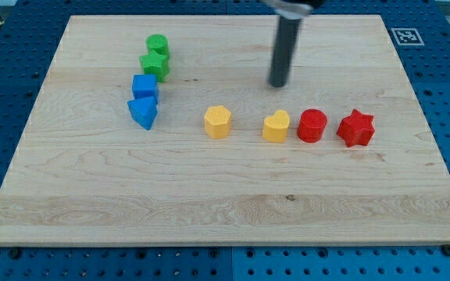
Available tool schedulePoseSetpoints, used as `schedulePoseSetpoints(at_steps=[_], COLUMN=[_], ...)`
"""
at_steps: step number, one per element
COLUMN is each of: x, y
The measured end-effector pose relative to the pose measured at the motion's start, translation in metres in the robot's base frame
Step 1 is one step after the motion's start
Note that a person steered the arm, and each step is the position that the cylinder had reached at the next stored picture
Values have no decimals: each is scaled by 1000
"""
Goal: Move yellow hexagon slightly right
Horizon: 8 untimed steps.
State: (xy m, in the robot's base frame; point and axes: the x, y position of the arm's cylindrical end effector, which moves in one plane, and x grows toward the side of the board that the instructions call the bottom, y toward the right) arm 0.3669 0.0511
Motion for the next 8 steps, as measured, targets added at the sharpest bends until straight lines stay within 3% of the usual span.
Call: schedulePoseSetpoints(at_steps=[1, 2, 8], x=[0, 0, 50], y=[-71, -97, -123])
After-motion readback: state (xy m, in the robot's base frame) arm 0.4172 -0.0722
